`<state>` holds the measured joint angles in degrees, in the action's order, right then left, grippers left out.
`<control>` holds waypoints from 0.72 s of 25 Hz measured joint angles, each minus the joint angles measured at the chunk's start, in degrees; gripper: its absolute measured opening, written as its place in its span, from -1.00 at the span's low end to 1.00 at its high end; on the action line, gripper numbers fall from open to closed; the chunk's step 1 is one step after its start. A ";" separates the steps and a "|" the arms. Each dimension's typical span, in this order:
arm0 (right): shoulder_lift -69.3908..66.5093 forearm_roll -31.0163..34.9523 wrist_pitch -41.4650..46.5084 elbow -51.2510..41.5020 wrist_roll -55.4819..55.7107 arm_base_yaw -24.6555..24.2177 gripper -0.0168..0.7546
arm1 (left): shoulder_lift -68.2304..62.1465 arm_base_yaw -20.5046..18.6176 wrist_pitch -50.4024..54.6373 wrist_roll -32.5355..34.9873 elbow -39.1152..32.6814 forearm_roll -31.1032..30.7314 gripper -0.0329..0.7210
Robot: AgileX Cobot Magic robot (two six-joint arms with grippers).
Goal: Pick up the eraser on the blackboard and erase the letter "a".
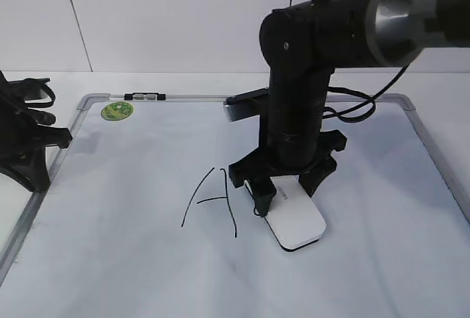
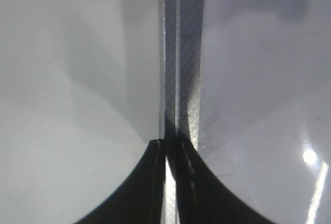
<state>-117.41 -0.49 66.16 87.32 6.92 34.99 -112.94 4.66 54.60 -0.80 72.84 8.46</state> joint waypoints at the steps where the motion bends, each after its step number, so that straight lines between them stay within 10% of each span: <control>1: 0.00 0.00 0.00 0.00 0.00 0.35 0.47 | 0.00 0.00 0.00 0.00 0.00 0.00 -0.83; 18: -0.11 -0.79 0.81 0.00 0.00 3.80 0.47 | 0.00 0.00 0.00 0.00 0.00 0.00 -0.83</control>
<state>-117.52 -1.28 66.97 87.32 6.92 38.79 -112.94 4.66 54.60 -0.80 72.84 8.46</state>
